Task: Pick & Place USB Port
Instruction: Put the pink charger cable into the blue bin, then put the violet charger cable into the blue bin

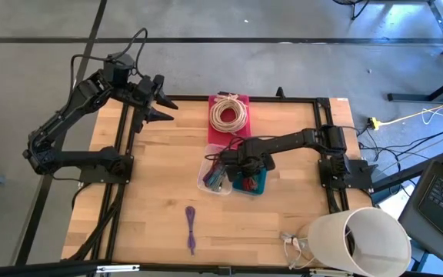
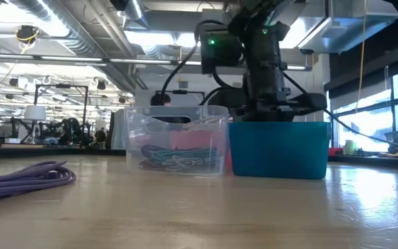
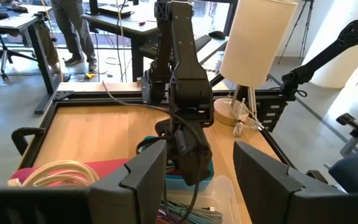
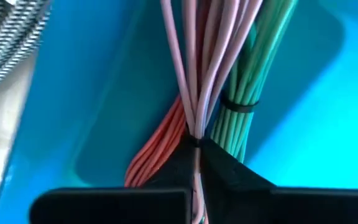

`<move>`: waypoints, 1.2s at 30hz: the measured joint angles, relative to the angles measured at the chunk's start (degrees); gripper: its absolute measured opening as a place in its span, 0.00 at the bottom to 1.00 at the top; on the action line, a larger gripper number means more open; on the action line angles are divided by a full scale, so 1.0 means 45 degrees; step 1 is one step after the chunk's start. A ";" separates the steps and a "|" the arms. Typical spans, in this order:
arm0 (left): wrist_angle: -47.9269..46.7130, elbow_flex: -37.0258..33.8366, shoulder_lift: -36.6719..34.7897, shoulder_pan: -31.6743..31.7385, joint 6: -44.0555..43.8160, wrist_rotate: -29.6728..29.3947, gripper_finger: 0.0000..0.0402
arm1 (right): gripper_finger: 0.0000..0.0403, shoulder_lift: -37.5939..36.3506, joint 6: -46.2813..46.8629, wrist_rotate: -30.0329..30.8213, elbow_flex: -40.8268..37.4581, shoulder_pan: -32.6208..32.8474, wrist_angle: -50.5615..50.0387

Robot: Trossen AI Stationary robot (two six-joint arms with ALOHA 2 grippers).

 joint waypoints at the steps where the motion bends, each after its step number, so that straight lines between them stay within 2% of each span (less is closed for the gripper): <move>1: 0.0000 0.0000 -0.0002 0.0000 -0.0002 0.0000 0.45 | 0.04 0.0000 0.0025 0.0000 -0.0006 0.0000 -0.0038; 5: 0.0000 0.0000 -0.0002 0.0000 -0.0005 0.0000 0.45 | 0.17 0.0010 0.0057 0.0144 0.0271 0.0047 -0.0247; 9: 0.0000 0.0000 -0.0002 0.0000 -0.0005 0.0000 0.45 | 0.30 0.0019 0.0229 0.0990 0.1186 0.0235 -0.1197; 13: 0.0000 0.0000 -0.0002 0.0000 -0.0010 0.0000 0.45 | 0.40 0.0019 0.0474 0.1584 0.2395 0.0467 -0.3051; 17: -0.0005 0.0000 -0.0002 0.0000 -0.0167 -0.0005 0.45 | 0.46 0.0019 0.1081 0.2406 0.4199 0.0900 -0.5872; 19: -0.0160 0.0000 -0.0002 0.0000 -0.0447 -0.0005 0.45 | 0.47 -0.0006 0.1621 0.3616 0.5316 0.1249 -0.6856; 24: -0.2308 0.0005 -0.0248 0.0142 -0.0582 -0.0528 0.45 | 0.47 -0.1318 0.2023 0.7564 0.6272 0.1893 -0.6527; 29: -0.5150 0.0005 -0.0585 0.0167 -0.1293 -0.1850 0.45 | 0.47 -0.3377 0.0438 1.1078 0.6220 0.1813 -0.6666; 32: -0.6065 -0.0087 -0.0812 0.0023 -0.2649 -0.2547 0.45 | 0.47 -0.4708 -0.1156 1.2162 0.6220 0.1579 -0.6663; 36: -0.6033 -0.0920 -0.1355 -0.0503 -0.5652 -0.3414 0.45 | 0.47 -0.6333 -0.2997 1.3026 0.6220 0.1300 -0.6663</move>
